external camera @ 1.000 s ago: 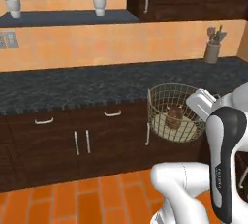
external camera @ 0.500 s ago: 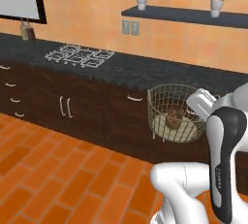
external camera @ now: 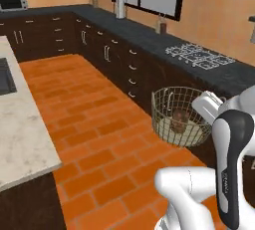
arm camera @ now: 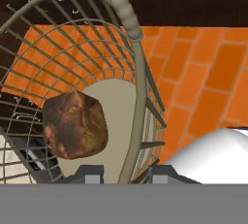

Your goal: Open the cabinet, pick up the bread from the cabinet and place it in the basket. Then move the basket to the dining counter.

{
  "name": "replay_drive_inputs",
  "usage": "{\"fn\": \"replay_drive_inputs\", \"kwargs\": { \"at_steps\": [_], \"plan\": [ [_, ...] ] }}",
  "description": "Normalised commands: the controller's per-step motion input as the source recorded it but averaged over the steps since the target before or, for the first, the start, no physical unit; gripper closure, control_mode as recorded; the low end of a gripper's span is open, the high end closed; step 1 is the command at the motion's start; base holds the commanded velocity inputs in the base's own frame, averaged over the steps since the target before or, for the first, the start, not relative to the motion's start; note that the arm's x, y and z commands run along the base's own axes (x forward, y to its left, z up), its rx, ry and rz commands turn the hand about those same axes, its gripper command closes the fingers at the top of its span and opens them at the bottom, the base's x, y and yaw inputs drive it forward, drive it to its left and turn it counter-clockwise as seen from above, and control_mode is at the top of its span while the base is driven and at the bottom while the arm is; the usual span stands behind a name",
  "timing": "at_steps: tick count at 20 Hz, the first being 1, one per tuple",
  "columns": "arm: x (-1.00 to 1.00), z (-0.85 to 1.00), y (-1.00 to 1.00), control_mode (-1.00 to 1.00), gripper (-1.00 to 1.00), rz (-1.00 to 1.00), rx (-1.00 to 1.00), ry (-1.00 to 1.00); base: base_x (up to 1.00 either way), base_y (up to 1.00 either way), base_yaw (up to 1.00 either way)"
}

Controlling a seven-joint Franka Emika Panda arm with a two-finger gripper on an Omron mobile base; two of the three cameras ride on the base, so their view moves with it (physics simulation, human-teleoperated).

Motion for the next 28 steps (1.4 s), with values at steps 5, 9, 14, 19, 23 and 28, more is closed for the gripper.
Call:
{"fn": "replay_drive_inputs", "kwargs": {
  "at_steps": [5, 9, 14, 19, 23, 28],
  "plan": [
    [0.00, 0.00, 0.00, 1.00, 1.00, 0.00, 0.00, 0.00, -0.01, 0.80, 0.72],
    [0.00, 0.00, 0.00, 1.00, 1.00, 0.00, 0.00, 0.00, 0.01, 1.00, 0.38],
    [0.00, 0.00, 0.00, 1.00, 1.00, 0.00, 0.00, 0.00, 0.00, 1.00, 0.33],
    [0.00, 0.00, 0.00, 1.00, 1.00, 0.00, 0.00, 0.00, 0.13, 1.00, 0.25],
    [0.00, 0.00, 0.00, 1.00, 1.00, 0.00, 0.00, 0.00, 0.26, 1.00, -0.06],
    [0.00, 0.00, 0.00, 1.00, 1.00, 0.00, 0.00, 0.00, -0.03, 1.00, -0.38]
  ]
}}
